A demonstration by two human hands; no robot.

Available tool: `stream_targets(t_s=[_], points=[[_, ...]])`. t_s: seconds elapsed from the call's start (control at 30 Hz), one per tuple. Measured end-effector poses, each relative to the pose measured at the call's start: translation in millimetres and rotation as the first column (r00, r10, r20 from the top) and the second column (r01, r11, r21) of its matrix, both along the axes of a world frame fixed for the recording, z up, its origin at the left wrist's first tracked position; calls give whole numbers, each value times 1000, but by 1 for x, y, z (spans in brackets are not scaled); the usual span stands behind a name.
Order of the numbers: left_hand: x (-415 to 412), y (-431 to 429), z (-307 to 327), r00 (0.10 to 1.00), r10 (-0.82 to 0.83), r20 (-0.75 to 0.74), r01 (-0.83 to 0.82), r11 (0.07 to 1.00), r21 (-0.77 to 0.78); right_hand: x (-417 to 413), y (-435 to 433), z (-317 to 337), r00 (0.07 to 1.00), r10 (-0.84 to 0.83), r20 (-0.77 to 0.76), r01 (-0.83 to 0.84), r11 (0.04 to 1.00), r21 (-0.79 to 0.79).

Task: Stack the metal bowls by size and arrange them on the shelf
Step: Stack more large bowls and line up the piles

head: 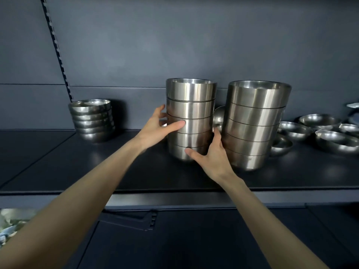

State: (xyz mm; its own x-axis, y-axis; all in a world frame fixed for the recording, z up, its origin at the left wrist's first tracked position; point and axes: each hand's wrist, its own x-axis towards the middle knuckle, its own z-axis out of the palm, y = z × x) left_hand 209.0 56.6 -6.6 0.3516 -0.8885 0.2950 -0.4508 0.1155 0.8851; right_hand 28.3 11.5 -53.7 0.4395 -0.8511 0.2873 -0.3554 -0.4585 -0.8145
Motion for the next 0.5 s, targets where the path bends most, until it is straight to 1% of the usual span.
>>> stream_targets(t_s=[0.2, 0.33, 0.5], points=[[15, -15, -1, 990, -139, -29, 140, 990, 3, 13, -5, -6, 995, -61, 77, 53, 993, 109], [22, -18, -4, 988, -149, -29, 148, 989, -17, 14, -3, -6, 990, -111, 82, 103, 990, 101], [23, -11, -6, 988, -154, -31, 152, 987, -41, 12, 6, -5, 988, -127, 85, 120, 990, 76]])
